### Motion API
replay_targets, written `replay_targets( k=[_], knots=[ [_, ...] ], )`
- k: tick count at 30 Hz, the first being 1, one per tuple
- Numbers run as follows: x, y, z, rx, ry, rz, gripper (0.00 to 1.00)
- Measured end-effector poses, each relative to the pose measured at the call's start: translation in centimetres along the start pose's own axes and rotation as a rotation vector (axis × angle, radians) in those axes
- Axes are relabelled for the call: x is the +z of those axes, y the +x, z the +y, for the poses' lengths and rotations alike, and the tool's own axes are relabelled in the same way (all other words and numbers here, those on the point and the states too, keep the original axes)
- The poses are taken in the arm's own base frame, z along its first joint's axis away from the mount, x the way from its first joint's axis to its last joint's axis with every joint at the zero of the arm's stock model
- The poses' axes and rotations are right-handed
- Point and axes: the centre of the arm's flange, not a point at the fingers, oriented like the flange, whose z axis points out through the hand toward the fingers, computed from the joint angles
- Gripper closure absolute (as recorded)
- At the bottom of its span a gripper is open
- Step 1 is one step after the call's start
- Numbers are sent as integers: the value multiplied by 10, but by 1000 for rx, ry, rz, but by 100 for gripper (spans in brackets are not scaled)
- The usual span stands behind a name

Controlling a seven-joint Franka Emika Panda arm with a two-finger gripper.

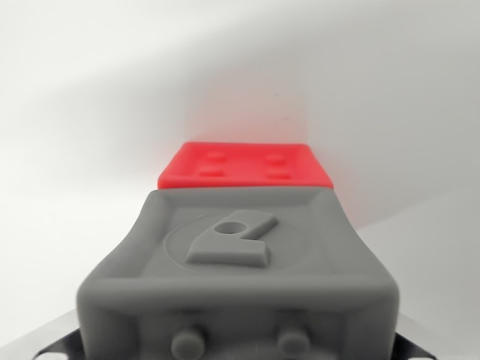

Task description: Destack cube

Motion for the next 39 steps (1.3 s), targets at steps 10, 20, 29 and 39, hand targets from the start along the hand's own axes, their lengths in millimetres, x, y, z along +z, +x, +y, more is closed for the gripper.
replay_targets(
  k=[10, 20, 29, 39],
  knots=[
    [0, 0, 0, 0, 0, 0, 100],
    [-8, 0, -1, 0, 3, 1, 100],
    [-24, 0, -1, 0, 4, 0, 100],
    [-48, 1, -1, 1, 6, -1, 100]
  ],
)
